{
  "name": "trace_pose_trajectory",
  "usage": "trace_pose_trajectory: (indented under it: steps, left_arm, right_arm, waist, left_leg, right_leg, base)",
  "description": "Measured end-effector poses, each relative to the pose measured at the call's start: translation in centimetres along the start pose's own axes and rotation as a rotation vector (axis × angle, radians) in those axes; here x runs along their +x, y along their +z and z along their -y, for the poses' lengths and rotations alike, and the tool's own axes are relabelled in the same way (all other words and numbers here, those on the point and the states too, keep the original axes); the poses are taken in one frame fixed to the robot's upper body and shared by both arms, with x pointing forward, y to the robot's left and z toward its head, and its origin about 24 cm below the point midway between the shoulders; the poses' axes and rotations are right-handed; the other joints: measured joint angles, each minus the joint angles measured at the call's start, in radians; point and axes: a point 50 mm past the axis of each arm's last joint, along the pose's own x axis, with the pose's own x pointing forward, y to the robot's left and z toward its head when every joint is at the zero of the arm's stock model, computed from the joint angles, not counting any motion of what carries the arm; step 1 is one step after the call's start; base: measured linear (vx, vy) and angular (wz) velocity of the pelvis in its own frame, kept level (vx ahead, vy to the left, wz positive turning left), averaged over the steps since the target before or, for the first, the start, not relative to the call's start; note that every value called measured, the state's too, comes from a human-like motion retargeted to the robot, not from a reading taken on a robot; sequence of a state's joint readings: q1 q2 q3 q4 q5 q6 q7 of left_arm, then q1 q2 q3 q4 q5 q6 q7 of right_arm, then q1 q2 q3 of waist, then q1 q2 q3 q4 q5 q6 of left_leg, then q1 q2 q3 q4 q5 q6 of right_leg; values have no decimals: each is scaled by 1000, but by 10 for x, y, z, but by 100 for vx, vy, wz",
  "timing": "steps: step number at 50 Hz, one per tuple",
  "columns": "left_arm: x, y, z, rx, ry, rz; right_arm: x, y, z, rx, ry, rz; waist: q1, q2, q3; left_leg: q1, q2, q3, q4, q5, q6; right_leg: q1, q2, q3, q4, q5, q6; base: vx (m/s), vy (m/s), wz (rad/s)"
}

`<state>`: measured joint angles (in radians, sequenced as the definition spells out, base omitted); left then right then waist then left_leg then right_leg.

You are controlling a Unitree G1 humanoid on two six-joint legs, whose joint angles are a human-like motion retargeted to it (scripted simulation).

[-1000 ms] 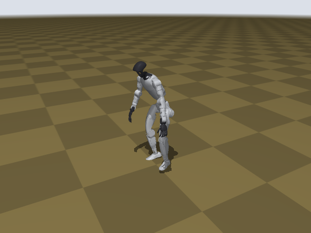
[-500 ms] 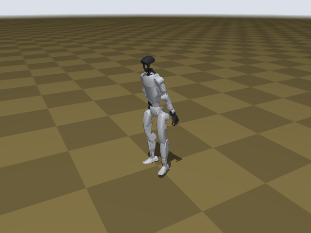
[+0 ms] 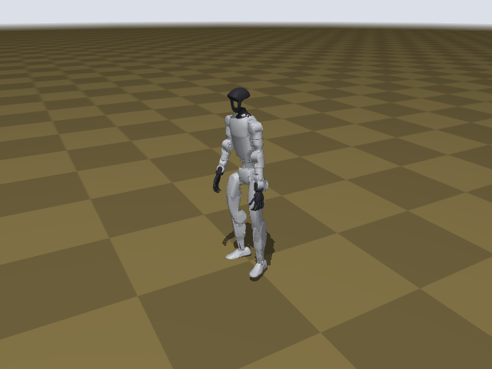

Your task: Upper body actions

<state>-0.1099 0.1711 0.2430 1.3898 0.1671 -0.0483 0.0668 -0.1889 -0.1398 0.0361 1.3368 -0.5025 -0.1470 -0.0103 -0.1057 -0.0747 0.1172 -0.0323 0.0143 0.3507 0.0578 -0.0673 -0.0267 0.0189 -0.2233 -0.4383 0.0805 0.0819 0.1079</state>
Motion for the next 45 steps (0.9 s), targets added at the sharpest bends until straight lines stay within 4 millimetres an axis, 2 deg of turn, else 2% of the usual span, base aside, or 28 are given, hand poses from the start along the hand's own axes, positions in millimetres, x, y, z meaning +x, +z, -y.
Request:
trace_pose_trajectory:
  steps: [5, 7, 13, 17, 21, 25, 30, 35, 40, 43, 45]
  left_arm:
    - [3, 47, -3, 5, 17, 106]
    - [2, 69, -9, 16, 33, 163]
    - [-3, 115, -30, 70, 80, 269]
    - [-5, 127, -34, 84, 94, 273]
    - [-5, 131, -34, 30, 98, 275]
    - [-5, 126, -34, 6, 92, 260]
    - [-2, 108, -41, 41, 101, 210]
    - [2, 72, -36, 29, 70, 110]
    - [3, 29, -14, -58, -16, 12]
    - [0, -6, -5, -74, -53, -40]
    - [-4, -32, -2, -53, -66, -88]
  right_arm:
    - [6, 28, 19, -13, -54, 45]
    - [8, 43, 31, -47, -77, 72]
    - [9, 81, 59, -161, -142, 122]
    - [8, 91, 67, -154, -172, 143]
    - [7, 100, 72, -134, -193, 175]
    - [6, 102, 73, -115, -201, 193]
    - [7, 87, 71, -109, -182, 164]
    - [7, 50, 53, -131, -91, 87]
    - [1, 2, 37, -234, -35, -24]
    - [-7, -32, 26, -317, -21, -101]
    - [-15, -56, 17, -346, -1, -157]
  waist:
    - [21, 10, 55]
    - [19, 13, 74]
    - [18, 43, 103]
    - [35, 33, 126]
    - [42, 34, 141]
    - [41, 39, 145]
    - [44, 35, 135]
    - [40, 27, 118]
    - [10, 30, 87]
    - [11, 20, 70]
    - [16, 19, 36]
  left_leg:
    - [-136, 53, -16, 179, -65, -18]
    - [-212, 78, -35, 281, -107, -27]
    - [-429, 171, -40, 552, -217, -32]
    - [-506, 174, -63, 648, -255, -35]
    - [-539, 187, -59, 690, -272, -36]
    - [-546, 192, -62, 704, -277, -38]
    - [-498, 179, -56, 664, -265, -39]
    - [-367, 129, -47, 475, -181, -31]
    - [-191, 78, -13, 176, -44, -29]
    - [-61, 34, 7, -2, 26, -22]
    - [-3, 2, 26, -89, 57, -6]
  right_leg:
    - [-117, -8, 67, 157, -74, 12]
    - [-178, -16, 75, 237, -108, 19]
    - [-380, 13, 127, 468, -211, 20]
    - [-453, 13, 155, 560, -250, 21]
    - [-487, 14, 157, 600, -267, 17]
    - [-489, 14, 153, 610, -273, 18]
    - [-450, 8, 153, 586, -265, 20]
    - [-323, 3, 139, 422, -188, 25]
    - [-142, -2, 46, 124, -41, 26]
    - [-30, -6, -5, -20, 24, 28]
    - [14, 8, -40, -86, 50, 21]
  base:
    - [-24, -8, 1]
    - [-22, -10, 4]
    - [-21, -5, -21]
    - [-10, -10, -5]
    - [-4, -3, -2]
    - [0, 0, 0]
    - [10, 1, -1]
    - [17, 0, 13]
    - [13, 1, 38]
    - [26, 4, -7]
    - [39, 4, -20]
